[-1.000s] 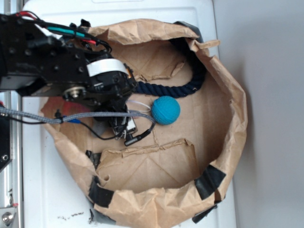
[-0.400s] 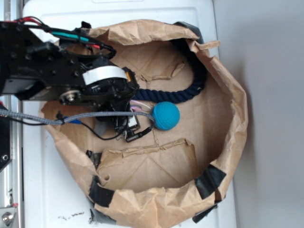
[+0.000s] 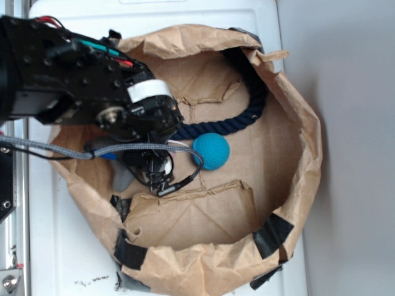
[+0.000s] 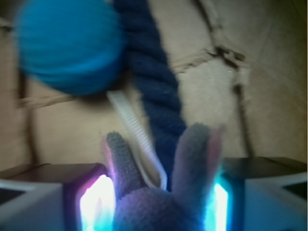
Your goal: Grab the gray animal.
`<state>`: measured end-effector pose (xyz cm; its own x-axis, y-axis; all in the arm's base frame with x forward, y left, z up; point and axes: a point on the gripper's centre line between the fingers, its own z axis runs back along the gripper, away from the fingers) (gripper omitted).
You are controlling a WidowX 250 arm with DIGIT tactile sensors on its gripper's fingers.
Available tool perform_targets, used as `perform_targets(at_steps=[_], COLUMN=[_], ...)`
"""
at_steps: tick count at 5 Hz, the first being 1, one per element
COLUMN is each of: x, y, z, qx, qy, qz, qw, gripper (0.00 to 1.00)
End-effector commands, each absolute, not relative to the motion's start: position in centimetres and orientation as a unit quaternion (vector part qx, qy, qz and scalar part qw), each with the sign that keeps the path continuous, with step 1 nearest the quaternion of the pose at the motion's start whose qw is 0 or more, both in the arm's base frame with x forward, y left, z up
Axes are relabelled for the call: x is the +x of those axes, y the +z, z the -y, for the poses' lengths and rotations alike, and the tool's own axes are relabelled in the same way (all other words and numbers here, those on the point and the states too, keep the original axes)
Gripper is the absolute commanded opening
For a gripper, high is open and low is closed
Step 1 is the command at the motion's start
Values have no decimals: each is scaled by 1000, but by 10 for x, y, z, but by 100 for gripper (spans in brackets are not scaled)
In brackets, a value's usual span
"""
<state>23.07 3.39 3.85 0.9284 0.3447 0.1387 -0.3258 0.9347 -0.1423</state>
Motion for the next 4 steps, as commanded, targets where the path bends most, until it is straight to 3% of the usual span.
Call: perform_targets(at_steps=[1,3,4], x=[239,237,233], y=[102,136,158], z=[-40,-37,-30], qx=[-85,-104,-111], qy=[156,151,153], qz=[69,78,112], qw=[982,980,976], gripper=[0,0,0])
